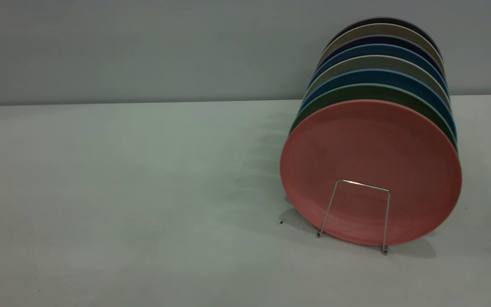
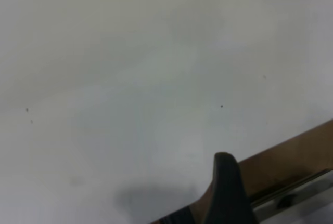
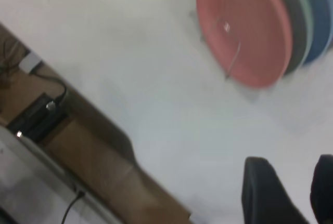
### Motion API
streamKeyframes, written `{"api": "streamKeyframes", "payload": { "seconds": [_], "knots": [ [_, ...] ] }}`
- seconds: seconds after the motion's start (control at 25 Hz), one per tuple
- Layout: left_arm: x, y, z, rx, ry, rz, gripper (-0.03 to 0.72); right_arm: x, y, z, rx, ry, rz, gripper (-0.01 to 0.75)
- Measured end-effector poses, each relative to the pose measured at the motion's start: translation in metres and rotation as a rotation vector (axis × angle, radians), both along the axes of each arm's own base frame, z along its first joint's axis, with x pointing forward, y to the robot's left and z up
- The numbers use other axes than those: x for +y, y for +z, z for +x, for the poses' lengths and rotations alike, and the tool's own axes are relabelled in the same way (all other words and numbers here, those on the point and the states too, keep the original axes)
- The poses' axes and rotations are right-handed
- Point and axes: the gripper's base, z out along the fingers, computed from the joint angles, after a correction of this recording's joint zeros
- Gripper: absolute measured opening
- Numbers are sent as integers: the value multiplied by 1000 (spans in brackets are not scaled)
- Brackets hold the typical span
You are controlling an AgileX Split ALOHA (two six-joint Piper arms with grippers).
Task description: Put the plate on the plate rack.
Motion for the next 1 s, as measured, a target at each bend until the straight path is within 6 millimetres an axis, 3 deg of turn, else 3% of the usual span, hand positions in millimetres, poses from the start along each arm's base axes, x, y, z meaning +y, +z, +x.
{"api": "streamKeyframes", "payload": {
  "seconds": [0.24,0.44,0.72,1.0],
  "knots": [
    [8,-24,-32,-20,8,-11,539,-19,-54,-26,-18,-26,43,239],
    [13,-45,-51,-49,7,-18,539,-29,-82,-39,-60,-44,98,239],
    [17,-69,-65,-73,7,-25,539,-38,-99,-51,-99,-44,130,239],
    [22,-82,-71,-128,25,2,539,-43,-103,-59,-137,-40,168,239]
  ]
}}
